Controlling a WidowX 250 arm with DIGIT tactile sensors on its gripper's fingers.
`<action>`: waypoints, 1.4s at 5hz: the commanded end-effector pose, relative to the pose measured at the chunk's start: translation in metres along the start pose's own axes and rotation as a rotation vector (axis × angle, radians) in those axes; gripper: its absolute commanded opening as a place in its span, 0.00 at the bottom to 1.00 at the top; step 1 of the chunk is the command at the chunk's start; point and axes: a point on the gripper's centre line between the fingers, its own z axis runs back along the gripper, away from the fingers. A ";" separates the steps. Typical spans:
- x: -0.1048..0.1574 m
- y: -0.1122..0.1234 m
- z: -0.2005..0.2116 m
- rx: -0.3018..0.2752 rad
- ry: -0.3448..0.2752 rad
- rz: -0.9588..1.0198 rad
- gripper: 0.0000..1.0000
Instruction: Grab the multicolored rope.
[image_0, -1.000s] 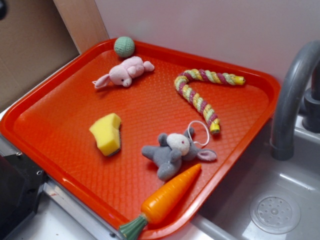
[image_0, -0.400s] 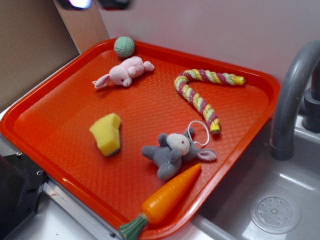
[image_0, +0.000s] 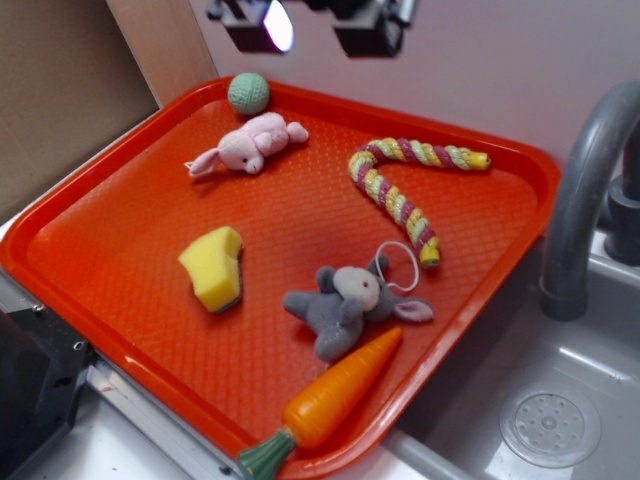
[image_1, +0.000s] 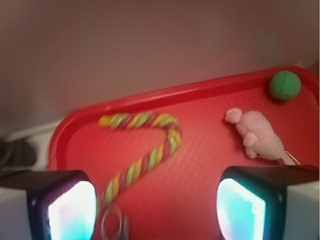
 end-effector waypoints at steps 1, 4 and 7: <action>0.005 0.008 -0.037 0.108 -0.110 0.290 1.00; -0.004 0.005 -0.121 -0.094 0.072 0.180 1.00; -0.022 -0.001 -0.144 -0.003 0.112 0.134 0.00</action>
